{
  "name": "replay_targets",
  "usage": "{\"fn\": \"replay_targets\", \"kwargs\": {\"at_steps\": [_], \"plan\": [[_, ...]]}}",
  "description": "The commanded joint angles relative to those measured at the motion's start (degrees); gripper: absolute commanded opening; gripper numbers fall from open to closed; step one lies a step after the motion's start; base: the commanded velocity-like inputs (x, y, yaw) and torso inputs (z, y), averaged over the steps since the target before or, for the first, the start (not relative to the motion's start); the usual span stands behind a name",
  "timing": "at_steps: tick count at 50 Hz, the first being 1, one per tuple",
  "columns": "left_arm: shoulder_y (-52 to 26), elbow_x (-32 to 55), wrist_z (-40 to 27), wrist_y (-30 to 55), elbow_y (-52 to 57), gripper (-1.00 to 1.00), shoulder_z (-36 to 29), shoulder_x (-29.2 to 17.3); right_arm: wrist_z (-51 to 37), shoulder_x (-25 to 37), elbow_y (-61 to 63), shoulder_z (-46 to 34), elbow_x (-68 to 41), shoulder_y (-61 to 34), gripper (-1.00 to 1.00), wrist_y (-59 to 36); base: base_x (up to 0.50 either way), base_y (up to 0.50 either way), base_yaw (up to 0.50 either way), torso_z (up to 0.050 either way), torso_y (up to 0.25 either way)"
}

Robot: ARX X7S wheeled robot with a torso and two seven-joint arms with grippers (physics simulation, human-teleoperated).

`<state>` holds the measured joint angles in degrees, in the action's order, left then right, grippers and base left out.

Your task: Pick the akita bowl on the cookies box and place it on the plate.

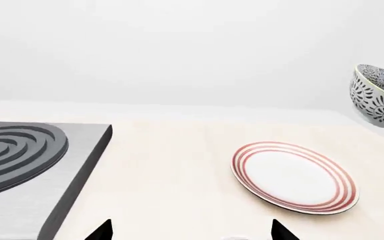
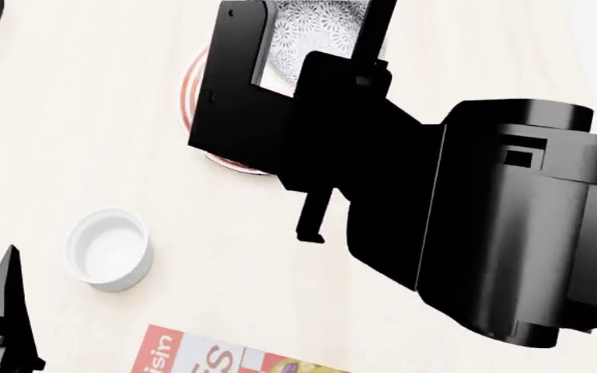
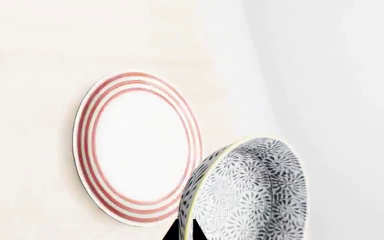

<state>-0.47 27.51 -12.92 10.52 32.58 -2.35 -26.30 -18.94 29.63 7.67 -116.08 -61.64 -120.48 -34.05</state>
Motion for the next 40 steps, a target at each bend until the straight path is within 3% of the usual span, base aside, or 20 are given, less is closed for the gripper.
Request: {"fn": "replay_targets", "kwargs": {"at_steps": [1, 40], "plan": [[0.41, 0.50, 1.40, -0.61, 0.44, 1.00, -0.57, -0.72, 2.07, -4.20, -11.39, 0.84, 5.60, 3.40, -1.00, 2.71, 0.00, 0.00, 0.00, 0.000, 0.000], [2.15, 0.99, 1.87, -1.95, 0.89, 1.00, -1.00, -1.10, 11.58, -21.74, -50.07, 3.95, 12.35, 22.28, -1.00, 18.21, 0.00, 0.00, 0.00, 0.000, 0.000]]}}
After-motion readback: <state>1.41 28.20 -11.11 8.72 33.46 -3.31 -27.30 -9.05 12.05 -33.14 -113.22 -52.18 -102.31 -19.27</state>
